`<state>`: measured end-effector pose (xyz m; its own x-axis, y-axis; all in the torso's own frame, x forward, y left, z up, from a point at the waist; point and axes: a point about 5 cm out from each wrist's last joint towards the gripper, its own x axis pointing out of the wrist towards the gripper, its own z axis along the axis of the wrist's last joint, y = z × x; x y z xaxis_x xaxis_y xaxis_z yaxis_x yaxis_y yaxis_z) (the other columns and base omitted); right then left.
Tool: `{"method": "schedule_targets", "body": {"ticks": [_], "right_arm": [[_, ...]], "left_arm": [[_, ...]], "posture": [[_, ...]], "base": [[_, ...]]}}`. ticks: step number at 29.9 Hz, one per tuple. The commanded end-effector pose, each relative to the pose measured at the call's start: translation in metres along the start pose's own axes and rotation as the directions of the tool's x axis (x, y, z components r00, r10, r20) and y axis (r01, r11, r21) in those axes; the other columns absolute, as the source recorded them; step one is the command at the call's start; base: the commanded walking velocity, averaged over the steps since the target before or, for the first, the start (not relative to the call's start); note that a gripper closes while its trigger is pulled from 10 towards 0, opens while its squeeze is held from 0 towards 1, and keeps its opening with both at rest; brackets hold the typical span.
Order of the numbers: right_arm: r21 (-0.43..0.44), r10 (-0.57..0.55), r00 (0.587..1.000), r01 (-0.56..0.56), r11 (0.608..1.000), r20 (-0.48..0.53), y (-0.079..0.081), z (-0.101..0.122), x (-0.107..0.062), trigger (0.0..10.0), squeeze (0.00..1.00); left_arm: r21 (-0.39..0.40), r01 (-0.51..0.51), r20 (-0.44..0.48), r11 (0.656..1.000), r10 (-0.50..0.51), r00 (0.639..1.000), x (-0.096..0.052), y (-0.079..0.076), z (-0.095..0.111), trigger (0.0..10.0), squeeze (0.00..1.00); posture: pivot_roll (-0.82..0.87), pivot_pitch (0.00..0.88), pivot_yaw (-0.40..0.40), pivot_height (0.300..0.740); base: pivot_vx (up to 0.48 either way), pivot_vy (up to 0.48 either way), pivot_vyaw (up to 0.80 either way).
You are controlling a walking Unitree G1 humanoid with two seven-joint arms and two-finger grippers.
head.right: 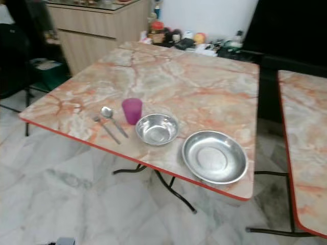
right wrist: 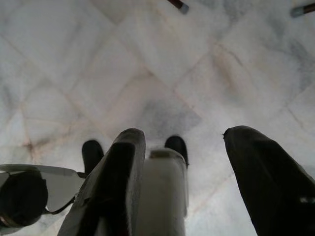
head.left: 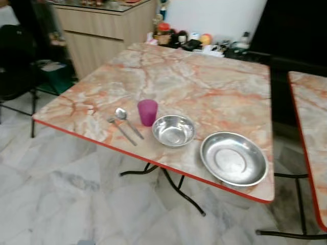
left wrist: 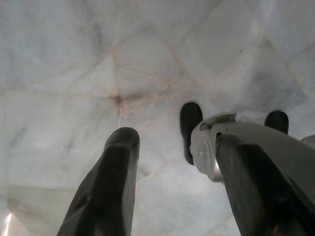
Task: Setting the table
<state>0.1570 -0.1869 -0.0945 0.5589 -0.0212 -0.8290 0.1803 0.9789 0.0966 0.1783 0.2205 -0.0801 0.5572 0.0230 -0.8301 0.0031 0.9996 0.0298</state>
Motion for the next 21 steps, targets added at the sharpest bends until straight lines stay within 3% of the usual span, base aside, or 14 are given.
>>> {"method": "schedule_targets", "body": {"ticks": [1, 8, 9, 10, 12, 14, 18, 21], "right_arm": [[0.01, -0.026, 0.999, 0.026, 1.0, 0.037, -0.008, -0.001, -0.002, 10.0, 0.0], [0.046, -0.063, 0.973, 0.054, 0.997, 0.221, -0.015, 0.013, -0.007, 10.0, 0.0], [0.002, -0.065, 0.945, 0.068, 0.998, 0.322, -0.019, 0.022, -0.012, 10.0, 0.0], [0.019, -0.065, 0.9, 0.063, 0.998, 0.432, -0.021, 0.032, -0.019, 10.0, 0.0], [0.021, -0.055, 0.844, 0.052, 0.998, 0.534, -0.021, 0.043, -0.031, 10.0, 0.0], [0.003, -0.043, 0.819, 0.05, 0.999, 0.572, -0.019, 0.048, -0.037, 10.0, 0.0], [-0.025, -0.038, 0.735, 0.074, 0.997, 0.677, -0.016, 0.047, -0.07, 10.0, 0.0], [-0.013, -0.053, 0.697, 0.089, 0.996, 0.715, -0.015, 0.045, -0.091, 10.0, 0.0]], "left_arm": [[-0.001, 0.002, -0.011, 1.0, -0.002, 1.0, -0.001, 0.0, -0.003, 10.0, 0.0], [0.001, 0.002, -0.014, 1.0, -0.002, 1.0, -0.001, 0.0, -0.005, 10.0, 0.0], [0.006, 0.004, -0.016, 1.0, -0.004, 1.0, -0.001, -0.001, -0.006, 10.0, 0.0], [0.006, 0.005, -0.017, 1.0, -0.005, 1.0, -0.001, -0.001, -0.006, 10.0, 0.0], [0.014, 0.008, -0.02, 1.0, -0.008, 1.0, -0.001, -0.001, -0.007, 10.0, 0.0], [0.016, 0.011, -0.021, 1.0, -0.01, 1.0, -0.001, -0.001, -0.007, 10.0, 0.0], [0.04, 0.021, -0.032, 0.999, -0.02, 0.999, -0.001, -0.004, -0.009, 10.0, 0.0], [0.037, 0.022, -0.033, 0.999, -0.021, 0.999, -0.001, -0.005, -0.01, 10.0, 0.0]], "posture": [[-0.01, 0.096, -0.012, 0.74], [-0.01, 0.104, -0.02, 0.74], [-0.01, 0.105, -0.024, 0.74], [-0.01, 0.112, -0.024, 0.74], [-0.02, 0.112, -0.027, 0.74], [-0.03, 0.114, -0.027, 0.74], [-0.05, 0.131, -0.037, 0.74], [-0.05, 0.135, -0.038, 0.74]], "base": [[0.0, 0.0, 0.0], [0.0, 0.0, 0.0], [0.0, 0.0, 0.0], [0.0, 0.0, 0.0], [0.0, 0.0, 0.0], [0.0, 0.0, 0.0], [0.0, 0.0, 0.0], [0.0, 0.0, 0.0]]}}
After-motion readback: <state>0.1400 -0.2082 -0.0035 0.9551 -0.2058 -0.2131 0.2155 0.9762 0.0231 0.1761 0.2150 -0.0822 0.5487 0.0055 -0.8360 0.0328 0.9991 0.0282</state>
